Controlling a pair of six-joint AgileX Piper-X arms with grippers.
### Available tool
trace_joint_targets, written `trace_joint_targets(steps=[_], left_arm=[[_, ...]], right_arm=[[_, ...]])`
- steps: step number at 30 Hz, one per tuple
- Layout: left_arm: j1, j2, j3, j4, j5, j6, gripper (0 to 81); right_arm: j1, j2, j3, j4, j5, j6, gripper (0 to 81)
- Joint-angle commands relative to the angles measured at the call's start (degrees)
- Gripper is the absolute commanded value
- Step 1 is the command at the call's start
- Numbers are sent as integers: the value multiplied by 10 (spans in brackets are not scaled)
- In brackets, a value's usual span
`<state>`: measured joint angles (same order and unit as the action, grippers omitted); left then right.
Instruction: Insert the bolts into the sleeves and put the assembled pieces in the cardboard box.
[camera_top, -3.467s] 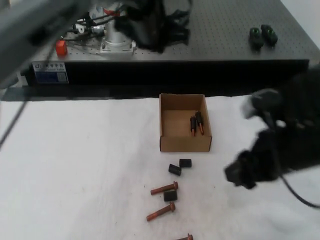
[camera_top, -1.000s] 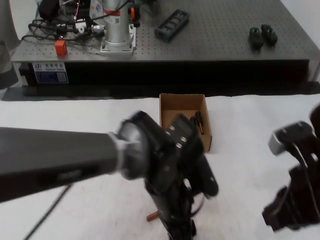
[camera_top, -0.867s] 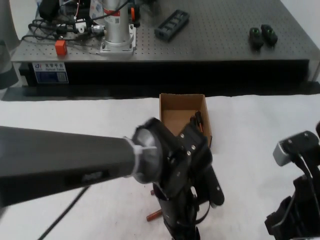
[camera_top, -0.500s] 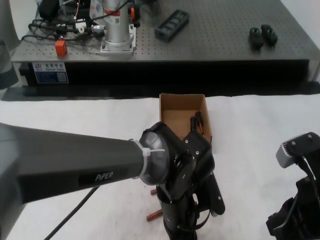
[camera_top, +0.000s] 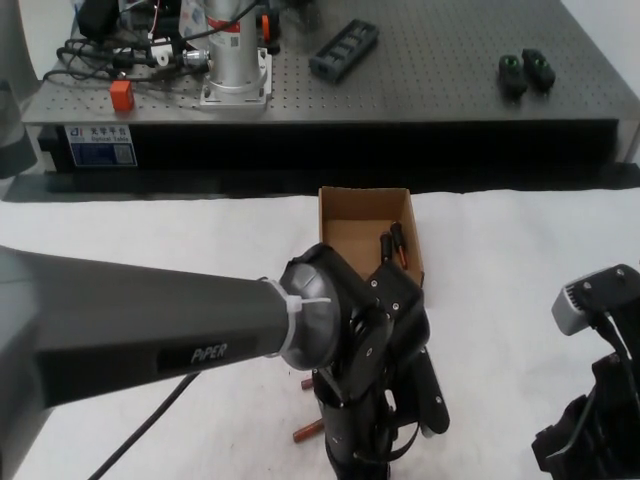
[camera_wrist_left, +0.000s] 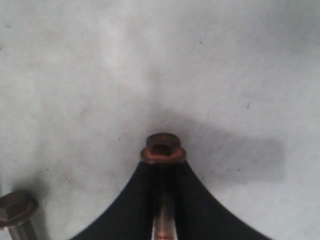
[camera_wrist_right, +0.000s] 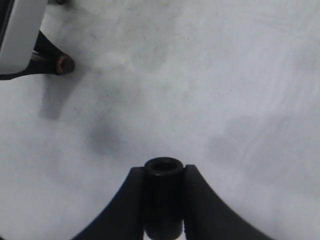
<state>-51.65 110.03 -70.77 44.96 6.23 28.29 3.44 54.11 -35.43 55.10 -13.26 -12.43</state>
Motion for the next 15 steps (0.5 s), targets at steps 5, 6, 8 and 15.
trace_joint_targets(steps=[5,6,8,15], left_arm=[[10,-47,-16,-73,-4,-156,6],[17,-69,-13,-94,14,-195,6],[32,-116,8,-158,53,-272,6],[65,-252,154,-481,218,-509,6]], right_arm=[[-3,-58,51,-76,-130,57,19],[-3,-69,65,-90,-138,71,19],[-1,-90,103,-130,-176,120,19],[66,-99,207,-377,-289,263,19]])
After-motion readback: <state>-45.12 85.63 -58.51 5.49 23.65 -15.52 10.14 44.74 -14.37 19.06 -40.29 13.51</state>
